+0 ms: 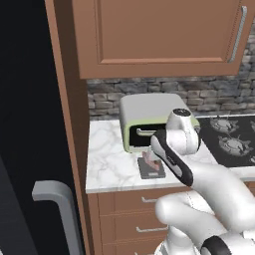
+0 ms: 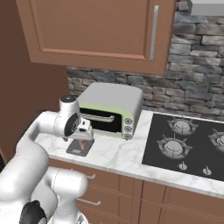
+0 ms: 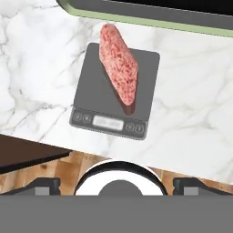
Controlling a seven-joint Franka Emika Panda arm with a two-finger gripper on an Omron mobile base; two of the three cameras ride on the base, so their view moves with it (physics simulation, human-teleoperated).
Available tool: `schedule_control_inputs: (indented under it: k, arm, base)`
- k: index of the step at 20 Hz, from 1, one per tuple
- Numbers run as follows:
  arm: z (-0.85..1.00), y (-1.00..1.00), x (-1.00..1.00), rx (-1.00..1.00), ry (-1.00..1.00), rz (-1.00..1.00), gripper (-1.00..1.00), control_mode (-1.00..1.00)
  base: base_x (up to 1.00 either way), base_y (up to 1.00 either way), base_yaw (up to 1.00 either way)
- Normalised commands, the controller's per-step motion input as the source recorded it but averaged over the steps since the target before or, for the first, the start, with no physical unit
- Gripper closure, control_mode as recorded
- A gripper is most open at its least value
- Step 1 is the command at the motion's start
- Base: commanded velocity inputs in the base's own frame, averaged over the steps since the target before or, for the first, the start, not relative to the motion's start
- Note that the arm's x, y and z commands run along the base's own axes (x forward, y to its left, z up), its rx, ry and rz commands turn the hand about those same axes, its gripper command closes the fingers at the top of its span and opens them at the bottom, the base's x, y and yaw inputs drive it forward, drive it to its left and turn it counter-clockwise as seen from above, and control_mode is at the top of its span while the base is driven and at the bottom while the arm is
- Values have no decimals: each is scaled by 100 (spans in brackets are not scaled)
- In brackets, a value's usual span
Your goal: Take the steak from the fridge and place it on the digital scale on the counter by the fridge. Wait a few seconds for a reading, then move it to the plate on the dining counter.
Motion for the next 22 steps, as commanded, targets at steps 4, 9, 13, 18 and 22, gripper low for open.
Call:
schedule_control_inputs:
  k: [4,9,13,18,22]
  arm:
    - [100,-24,-86,0,0,0,-100,-100]
    - [99,-27,-69,0,0,0,-100,-100]
    - [99,0,-56,-5,0,0,-100,-100]
    - [71,0,-37,-5,-3,1,-100,-100]
    - [0,0,0,0,0,0,-100,-100]
  base:
    - [0,0,0]
    - [0,0,0]
    - [0,0,0]
    - [0,0,0]
    - [0,0,0]
